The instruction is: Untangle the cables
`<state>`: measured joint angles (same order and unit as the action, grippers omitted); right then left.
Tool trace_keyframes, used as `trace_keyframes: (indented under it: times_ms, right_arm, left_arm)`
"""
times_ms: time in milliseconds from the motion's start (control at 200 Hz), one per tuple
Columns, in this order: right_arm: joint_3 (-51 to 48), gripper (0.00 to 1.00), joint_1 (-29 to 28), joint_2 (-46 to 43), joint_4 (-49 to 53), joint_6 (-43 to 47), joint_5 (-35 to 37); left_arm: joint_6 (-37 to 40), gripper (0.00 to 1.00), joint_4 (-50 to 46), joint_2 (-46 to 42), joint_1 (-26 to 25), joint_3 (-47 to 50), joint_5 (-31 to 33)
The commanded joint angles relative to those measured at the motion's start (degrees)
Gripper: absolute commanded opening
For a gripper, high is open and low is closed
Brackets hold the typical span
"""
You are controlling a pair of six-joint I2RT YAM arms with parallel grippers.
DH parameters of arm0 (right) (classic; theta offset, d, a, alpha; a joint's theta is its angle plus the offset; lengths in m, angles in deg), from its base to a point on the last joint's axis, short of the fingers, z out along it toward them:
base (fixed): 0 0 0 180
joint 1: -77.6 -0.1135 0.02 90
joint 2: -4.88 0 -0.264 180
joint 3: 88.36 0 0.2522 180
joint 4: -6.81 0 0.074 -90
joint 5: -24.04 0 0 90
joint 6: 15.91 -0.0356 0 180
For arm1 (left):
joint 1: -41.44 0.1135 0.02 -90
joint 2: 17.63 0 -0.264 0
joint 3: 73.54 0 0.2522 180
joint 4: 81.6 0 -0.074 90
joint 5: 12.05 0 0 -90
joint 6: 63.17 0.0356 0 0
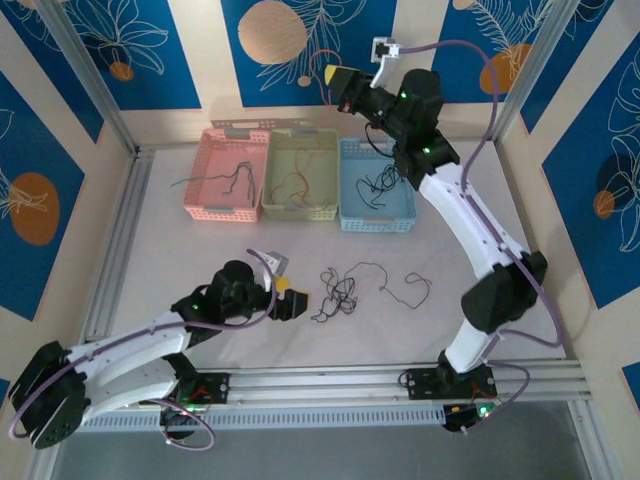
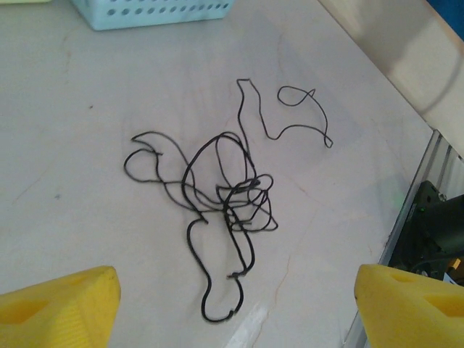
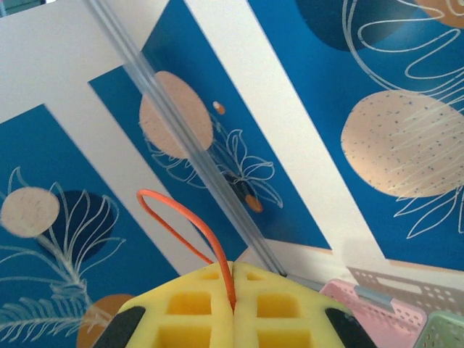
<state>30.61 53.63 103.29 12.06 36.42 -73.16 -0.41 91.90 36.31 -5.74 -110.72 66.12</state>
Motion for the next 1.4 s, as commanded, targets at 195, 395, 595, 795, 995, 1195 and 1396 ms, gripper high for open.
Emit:
trace_keyframes:
  times_ms: [195, 395, 595, 795, 995, 1195, 1396]
  right_arm:
    - [14.1, 0.0, 0.5, 16.5, -2.0, -0.5, 1.3]
    - [19.6, 0.0, 0.2, 25.1, 3.1, 0.0, 1.7]
    - [17.8, 0.0, -0.6, 30.6, 4.1, 2.7, 2.7]
    - [16.6, 0.13, -0.7, 35.0, 10.6, 1.6, 0.8]
    - [14.1, 0.48, -0.7, 30.9, 19.6, 6.2, 3.3]
    - [0.8, 0.54, 0.3, 12.6, 25.9, 14.0, 5.4]
    - [-26.7, 0.53, 3.7, -11.1, 30.8, 16.6, 2.5]
  left_arm:
    - [-0.9, 0.84, -13.2, -9.4, -0.3, 1.0, 3.6]
    - [-0.3, 0.84, -16.6, -12.4, -0.3, 0.5, 4.1]
    - [-0.2, 0.84, -16.1, -12.2, -0.3, 1.0, 2.8]
    - [-0.1, 0.84, -15.5, -11.6, -0.3, 1.1, 2.7]
    - [-0.5, 0.85, -13.4, -8.1, -0.3, 0.2, 1.4]
    - [0.2, 0.84, -9.1, -1.0, -0.3, -2.0, -0.4]
    - [2.2, 0.83, -3.9, 9.9, -1.3, -6.6, -4.3]
